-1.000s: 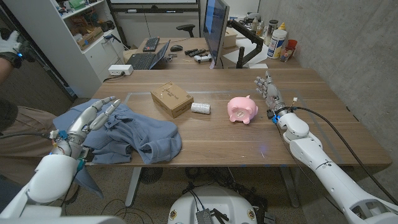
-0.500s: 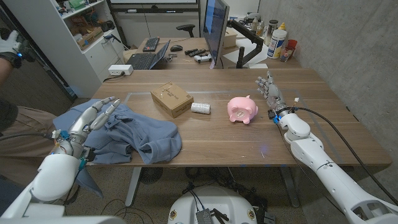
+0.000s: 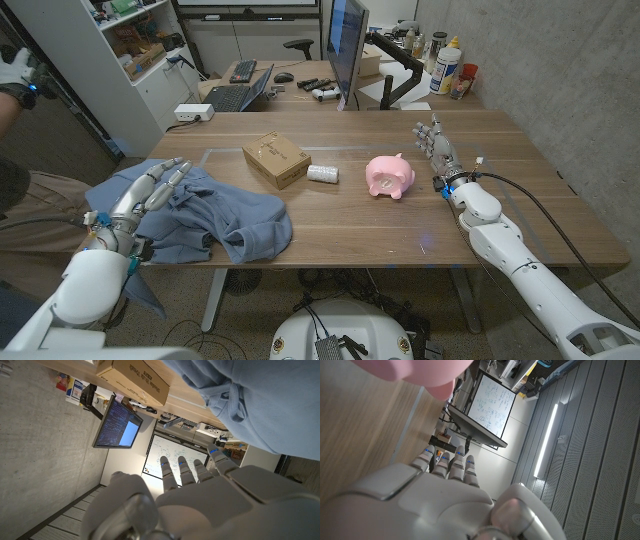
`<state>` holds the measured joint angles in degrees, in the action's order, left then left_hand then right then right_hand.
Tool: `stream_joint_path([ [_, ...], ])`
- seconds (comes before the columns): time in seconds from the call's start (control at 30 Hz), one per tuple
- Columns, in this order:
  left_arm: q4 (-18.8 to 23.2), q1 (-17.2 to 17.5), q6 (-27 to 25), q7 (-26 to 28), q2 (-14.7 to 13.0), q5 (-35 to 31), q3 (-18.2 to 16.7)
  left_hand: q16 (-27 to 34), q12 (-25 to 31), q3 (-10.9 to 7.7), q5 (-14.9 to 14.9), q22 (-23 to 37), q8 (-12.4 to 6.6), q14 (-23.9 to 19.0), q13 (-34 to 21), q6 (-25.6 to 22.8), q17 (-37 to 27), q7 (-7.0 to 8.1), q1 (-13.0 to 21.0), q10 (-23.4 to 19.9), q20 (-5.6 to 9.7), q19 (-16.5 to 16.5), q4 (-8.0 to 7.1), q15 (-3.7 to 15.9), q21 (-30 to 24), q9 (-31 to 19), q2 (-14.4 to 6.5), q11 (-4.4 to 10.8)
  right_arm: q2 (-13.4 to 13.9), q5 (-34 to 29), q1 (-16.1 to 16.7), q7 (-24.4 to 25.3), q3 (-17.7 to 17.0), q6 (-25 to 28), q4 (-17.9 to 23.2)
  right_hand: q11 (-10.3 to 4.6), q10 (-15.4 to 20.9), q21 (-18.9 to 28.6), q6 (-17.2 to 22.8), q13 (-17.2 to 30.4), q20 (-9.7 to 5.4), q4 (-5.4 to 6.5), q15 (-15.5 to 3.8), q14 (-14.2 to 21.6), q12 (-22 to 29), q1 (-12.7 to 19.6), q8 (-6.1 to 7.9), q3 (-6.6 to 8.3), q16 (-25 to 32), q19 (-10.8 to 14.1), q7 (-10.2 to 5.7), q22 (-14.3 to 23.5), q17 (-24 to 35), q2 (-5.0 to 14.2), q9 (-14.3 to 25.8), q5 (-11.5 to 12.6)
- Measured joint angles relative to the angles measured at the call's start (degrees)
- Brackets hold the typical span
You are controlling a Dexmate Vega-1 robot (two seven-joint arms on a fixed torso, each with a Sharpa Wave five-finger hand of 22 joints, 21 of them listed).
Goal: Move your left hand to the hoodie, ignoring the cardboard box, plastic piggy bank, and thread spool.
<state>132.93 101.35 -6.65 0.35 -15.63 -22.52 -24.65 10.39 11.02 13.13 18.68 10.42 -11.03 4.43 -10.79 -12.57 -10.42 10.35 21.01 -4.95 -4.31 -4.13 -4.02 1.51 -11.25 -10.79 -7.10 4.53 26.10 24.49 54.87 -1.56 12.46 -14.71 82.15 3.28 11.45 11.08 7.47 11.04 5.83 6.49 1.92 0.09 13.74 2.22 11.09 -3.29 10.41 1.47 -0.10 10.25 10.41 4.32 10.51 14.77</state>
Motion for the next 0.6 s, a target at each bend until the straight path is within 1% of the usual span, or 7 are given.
stream_joint_path([
  [0.33, -0.2, -0.3, -1.3, 0.4, -0.6, 0.1, 0.4, 0.0, 0.0, 0.0, 0.0, 0.0, 0.0, 0.2, 0.0, 0.2, 0.0, -0.21, 0.0, 0.4, 0.01, 0.0, 0.0, -0.18, 0.0, 0.0, 0.0, -0.32, 0.4, 0.2, 0.2, -0.2, -0.3, -0.2, 0.0, 0.0, 0.0, 0.0, 0.0, 0.0, 0.0, 0.0, 0.0, 0.0, 0.0, 0.0, 0.0, 0.0, 0.0, 0.0, 0.0, 0.0, 0.0, 0.0, 0.0, 0.0],
  [0.43, -0.3, -0.4, -1.6, 0.4, -0.9, 0.1, 0.5, 0.0, 0.0, 0.0, 0.0, 0.0, 0.0, 0.2, 0.0, 0.4, 0.0, 0.02, 0.0, 0.4, 0.33, 0.3, 0.0, -0.18, 0.0, 0.0, 0.0, -0.32, 0.5, 0.2, 0.2, -0.1, -0.4, -0.2, 0.1, 0.0, 0.0, 0.0, 0.0, 0.0, 0.0, 0.0, 0.0, 0.0, 0.0, 0.0, 0.0, 0.0, 0.0, 0.0, 0.0, 0.0, 0.0, 0.0, 0.0, 0.0],
  [0.6, -0.4, -0.6, -2.1, 0.5, -1.3, 0.1, 0.5, 0.0, 0.0, 0.0, 0.0, 0.0, 0.0, 0.2, 0.0, 0.5, 0.0, 0.1, 0.0, 0.6, 0.32, 0.3, 0.0, -0.18, 0.0, 0.0, 0.0, -0.13, 0.9, -0.1, 0.4, 0.2, -0.4, -0.2, 0.3, 0.0, 0.0, 0.0, 0.0, 0.0, 0.0, 0.0, 0.0, 0.0, 0.0, 0.0, 0.0, 0.0, 0.0, 0.0, 0.0, 0.0, 0.0, 0.0, 0.0, 0.0],
])
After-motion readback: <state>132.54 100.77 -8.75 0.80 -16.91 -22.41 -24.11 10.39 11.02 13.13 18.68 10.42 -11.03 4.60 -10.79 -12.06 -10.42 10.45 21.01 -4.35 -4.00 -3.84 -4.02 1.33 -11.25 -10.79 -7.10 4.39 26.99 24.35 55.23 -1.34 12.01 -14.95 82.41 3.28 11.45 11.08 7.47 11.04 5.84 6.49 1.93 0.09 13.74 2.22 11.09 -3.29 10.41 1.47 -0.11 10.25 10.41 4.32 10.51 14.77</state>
